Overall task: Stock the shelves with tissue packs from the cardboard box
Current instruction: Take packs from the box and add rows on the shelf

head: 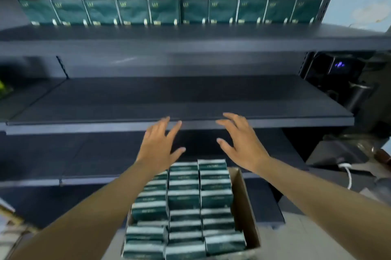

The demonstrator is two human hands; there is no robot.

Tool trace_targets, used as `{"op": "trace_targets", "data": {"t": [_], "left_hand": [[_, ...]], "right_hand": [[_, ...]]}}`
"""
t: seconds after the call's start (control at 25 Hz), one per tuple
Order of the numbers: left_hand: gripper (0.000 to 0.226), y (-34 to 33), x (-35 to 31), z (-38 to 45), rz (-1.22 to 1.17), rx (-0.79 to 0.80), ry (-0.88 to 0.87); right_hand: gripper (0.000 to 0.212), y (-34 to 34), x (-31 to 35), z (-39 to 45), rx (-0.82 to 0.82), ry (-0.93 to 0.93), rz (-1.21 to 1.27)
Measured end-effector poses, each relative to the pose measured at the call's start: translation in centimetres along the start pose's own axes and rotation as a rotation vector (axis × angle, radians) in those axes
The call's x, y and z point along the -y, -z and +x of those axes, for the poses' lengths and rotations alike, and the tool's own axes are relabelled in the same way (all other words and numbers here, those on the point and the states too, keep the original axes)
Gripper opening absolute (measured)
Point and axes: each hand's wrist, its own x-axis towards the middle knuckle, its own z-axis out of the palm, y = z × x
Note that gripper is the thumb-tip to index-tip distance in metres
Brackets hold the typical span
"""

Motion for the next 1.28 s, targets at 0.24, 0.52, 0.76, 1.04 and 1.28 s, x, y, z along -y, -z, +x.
{"op": "trace_targets", "data": {"t": [0.24,0.52,0.76,1.04,1.28], "left_hand": [[0.067,-12.0,-6.5,-17.2,-0.116,0.559,0.078],[0.069,-14.9,-8.5,-22.8,-0.066,0.694,0.013],[0.073,-14.7,-8.5,-22.0,-0.057,0.79,0.046],[0.071,-12.4,-7.8,-19.6,-0.096,0.657,0.029],[0.078,-3.6,-5.7,-10.0,-0.076,0.413,-0.016]], "right_hand": [[0.048,-11.6,-3.9,-13.8,0.4,-0.026,0.174],[0.043,-17.1,-5.4,-20.1,0.595,-0.046,0.155],[0.05,-17.7,-5.2,-18.9,0.539,-0.115,0.181],[0.05,-14.4,-3.5,-16.8,0.413,-0.171,0.216],[0.045,-4.6,0.2,-9.3,0.264,-0.109,0.204]]}}
